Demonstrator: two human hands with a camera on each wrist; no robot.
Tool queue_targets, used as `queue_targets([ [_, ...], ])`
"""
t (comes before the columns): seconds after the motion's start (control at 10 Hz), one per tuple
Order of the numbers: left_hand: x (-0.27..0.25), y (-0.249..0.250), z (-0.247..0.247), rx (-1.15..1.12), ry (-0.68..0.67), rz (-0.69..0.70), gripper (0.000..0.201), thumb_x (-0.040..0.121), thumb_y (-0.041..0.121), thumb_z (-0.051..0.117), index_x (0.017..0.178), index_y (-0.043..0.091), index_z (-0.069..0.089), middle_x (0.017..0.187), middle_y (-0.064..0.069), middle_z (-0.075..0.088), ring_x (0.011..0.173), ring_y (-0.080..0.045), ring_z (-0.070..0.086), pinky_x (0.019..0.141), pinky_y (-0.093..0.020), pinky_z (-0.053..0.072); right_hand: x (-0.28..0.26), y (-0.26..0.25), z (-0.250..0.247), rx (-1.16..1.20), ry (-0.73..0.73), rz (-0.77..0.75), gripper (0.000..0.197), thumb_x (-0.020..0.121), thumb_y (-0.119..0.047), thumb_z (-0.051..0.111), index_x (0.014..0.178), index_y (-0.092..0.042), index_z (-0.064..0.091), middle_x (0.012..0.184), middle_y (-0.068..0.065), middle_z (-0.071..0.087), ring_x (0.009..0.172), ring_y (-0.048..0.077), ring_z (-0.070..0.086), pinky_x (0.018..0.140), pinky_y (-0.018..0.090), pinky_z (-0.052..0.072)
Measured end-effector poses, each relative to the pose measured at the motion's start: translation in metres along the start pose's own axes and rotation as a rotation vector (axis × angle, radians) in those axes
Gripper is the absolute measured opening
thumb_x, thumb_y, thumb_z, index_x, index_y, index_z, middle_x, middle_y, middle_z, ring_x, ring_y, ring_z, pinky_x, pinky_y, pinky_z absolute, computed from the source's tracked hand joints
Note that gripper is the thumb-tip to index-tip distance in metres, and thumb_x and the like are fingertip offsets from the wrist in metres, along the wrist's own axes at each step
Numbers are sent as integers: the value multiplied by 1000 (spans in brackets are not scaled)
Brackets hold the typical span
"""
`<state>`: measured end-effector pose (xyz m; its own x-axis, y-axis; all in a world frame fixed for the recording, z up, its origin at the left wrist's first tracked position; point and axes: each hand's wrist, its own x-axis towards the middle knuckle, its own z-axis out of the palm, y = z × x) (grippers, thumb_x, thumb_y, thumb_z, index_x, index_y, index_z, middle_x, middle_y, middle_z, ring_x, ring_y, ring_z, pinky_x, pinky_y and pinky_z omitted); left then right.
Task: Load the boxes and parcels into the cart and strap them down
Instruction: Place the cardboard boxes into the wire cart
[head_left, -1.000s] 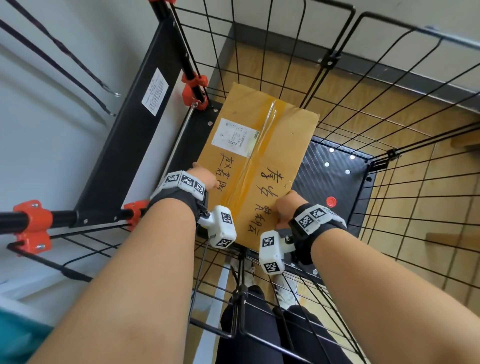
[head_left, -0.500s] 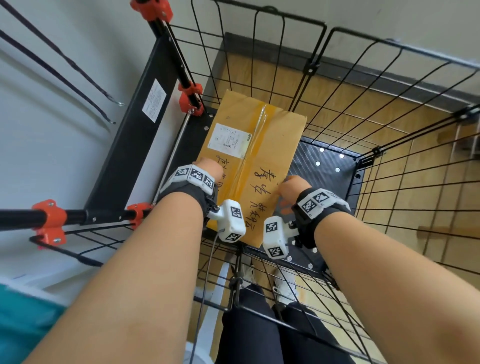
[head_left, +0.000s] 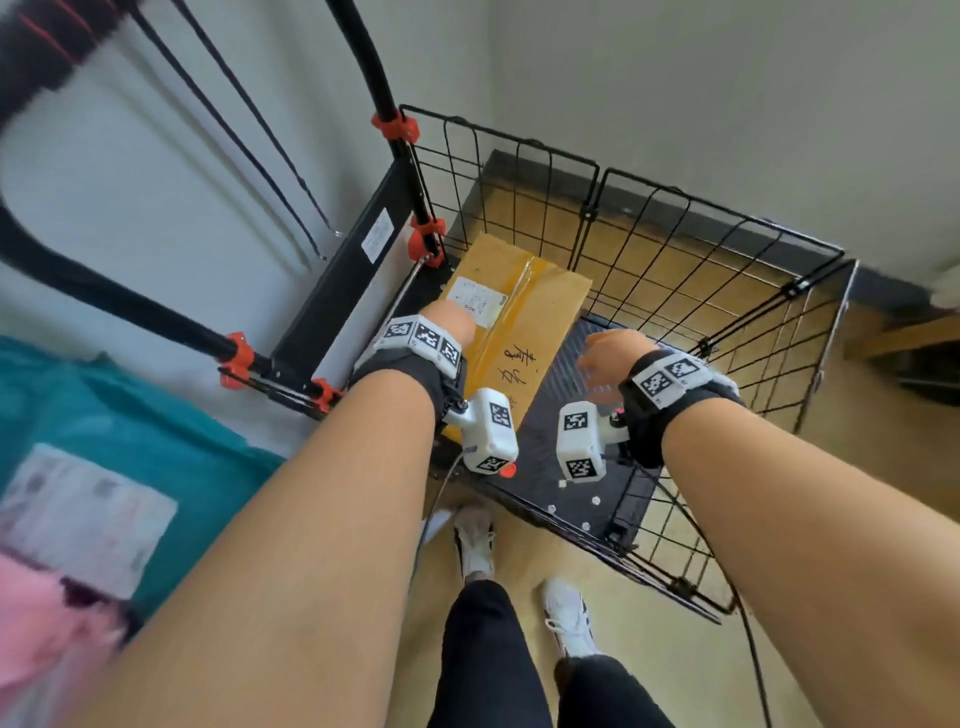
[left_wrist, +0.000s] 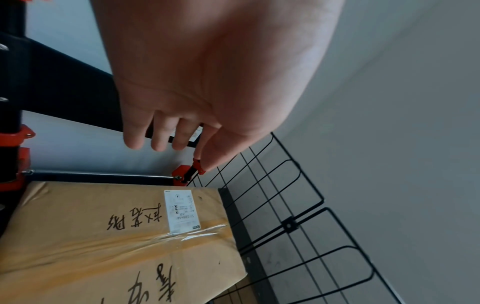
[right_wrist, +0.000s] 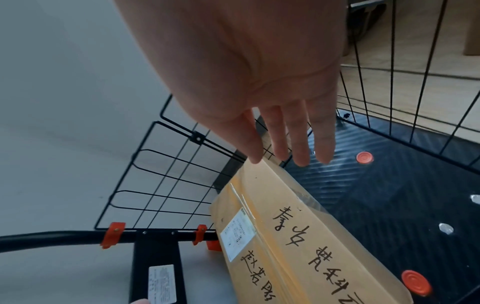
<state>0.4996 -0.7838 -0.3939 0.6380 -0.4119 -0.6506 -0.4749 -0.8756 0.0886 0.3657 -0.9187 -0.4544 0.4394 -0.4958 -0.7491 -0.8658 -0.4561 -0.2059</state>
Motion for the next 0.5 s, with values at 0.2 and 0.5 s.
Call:
queue_targets([
  [0.2, -71, 0, 9, -429, 138, -147, 35, 99, 5, 35, 129, -3, 52, 134, -18, 53, 123, -32, 51, 97, -33, 43, -66, 3, -16, 23, 31, -109, 40, 99, -24, 49, 135, -7, 49, 135, 9, 52, 122, 26, 53, 90, 33, 50],
  [0.5, -197, -63, 7, -469, 363, -213, 32, 96, 9, 41, 120, -2, 60, 123, -18, 61, 115, -32, 57, 93, -34, 45, -167, -44, -23, 321, 11, -293, 41, 94, -15, 55, 134, -8, 51, 131, 14, 56, 116, 29, 60, 92, 39, 54],
])
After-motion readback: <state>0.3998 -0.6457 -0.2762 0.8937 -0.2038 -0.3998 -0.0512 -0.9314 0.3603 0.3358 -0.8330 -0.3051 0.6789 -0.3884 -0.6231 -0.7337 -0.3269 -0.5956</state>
